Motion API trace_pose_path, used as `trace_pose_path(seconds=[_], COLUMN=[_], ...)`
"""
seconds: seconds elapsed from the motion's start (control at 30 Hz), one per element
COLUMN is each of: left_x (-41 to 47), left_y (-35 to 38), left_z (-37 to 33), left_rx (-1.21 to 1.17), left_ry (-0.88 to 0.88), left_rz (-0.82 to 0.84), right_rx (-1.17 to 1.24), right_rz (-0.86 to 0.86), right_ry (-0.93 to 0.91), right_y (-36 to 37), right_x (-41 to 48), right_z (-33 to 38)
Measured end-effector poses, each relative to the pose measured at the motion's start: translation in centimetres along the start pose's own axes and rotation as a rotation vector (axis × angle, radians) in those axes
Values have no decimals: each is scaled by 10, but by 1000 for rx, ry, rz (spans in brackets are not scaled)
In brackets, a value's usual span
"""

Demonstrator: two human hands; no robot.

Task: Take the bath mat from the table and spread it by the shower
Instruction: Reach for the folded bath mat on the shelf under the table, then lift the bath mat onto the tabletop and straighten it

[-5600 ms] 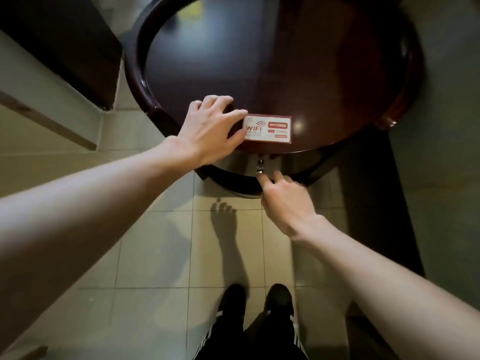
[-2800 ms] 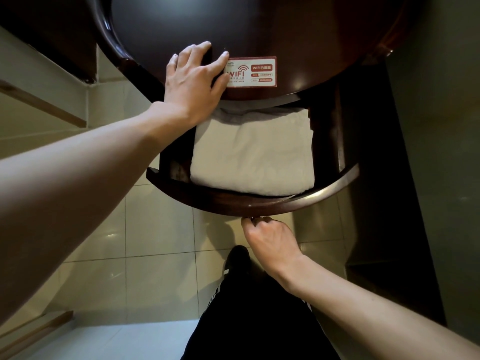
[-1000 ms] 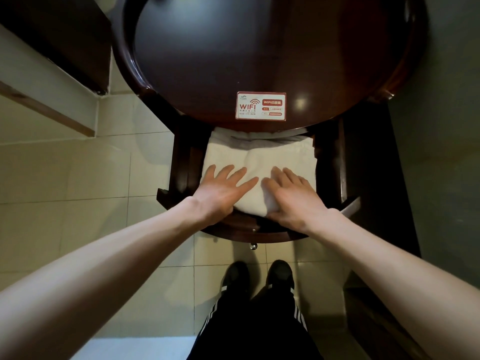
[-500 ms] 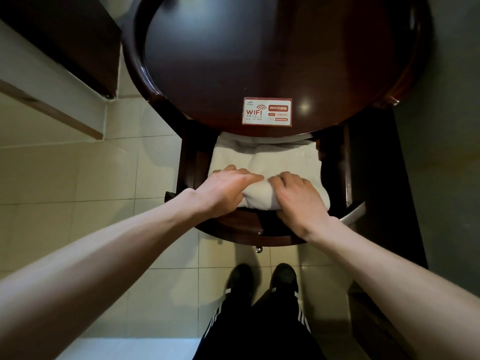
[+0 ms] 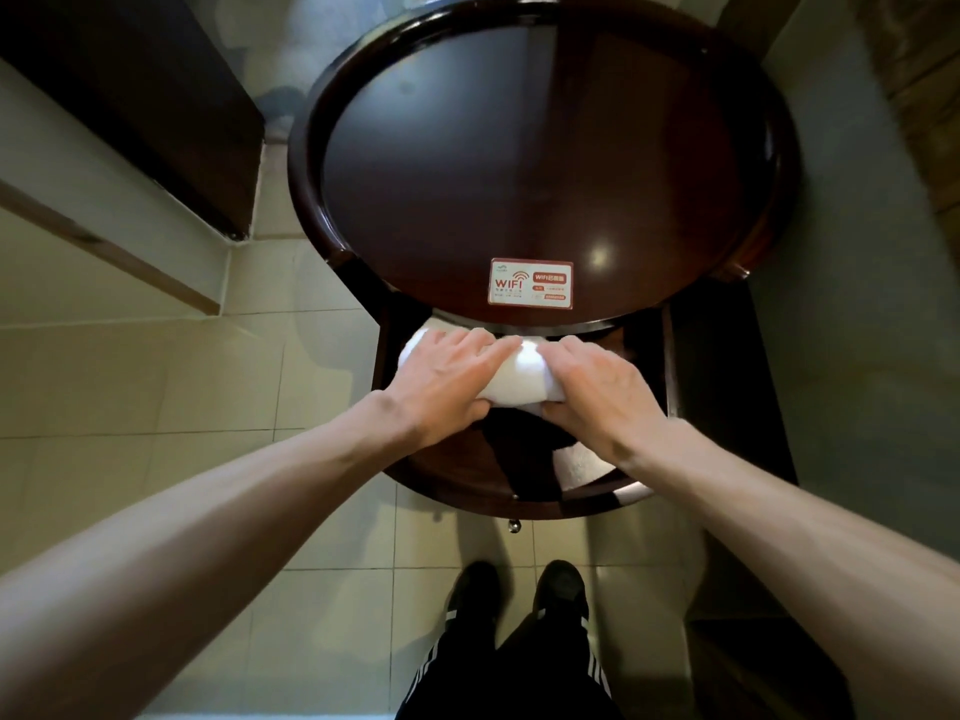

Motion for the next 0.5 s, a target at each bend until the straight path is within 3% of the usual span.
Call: trace_pose_path(seconds=[0.27,0.5], left_x=[-3,12], left_y=[-66,-143], left_z=[13,21], left_rx=[-162,-109], left_ry=[-158,-170], left_rz=[-8,22], right_rx=[-18,43], right_rz=[29,82], right_ry=[-61,-41], right_y=[-69,-135], right_x=[10,37], right_z=[17,19])
Point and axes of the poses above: each hand's wrist, its own x-axis towards the middle knuckle, its own y-axis out of the palm, z = x × y, the point moved 10 cm from there along x, towards the middle knuckle, and after that the axes turned 2 degrees about -z, right-handed, at the moved point
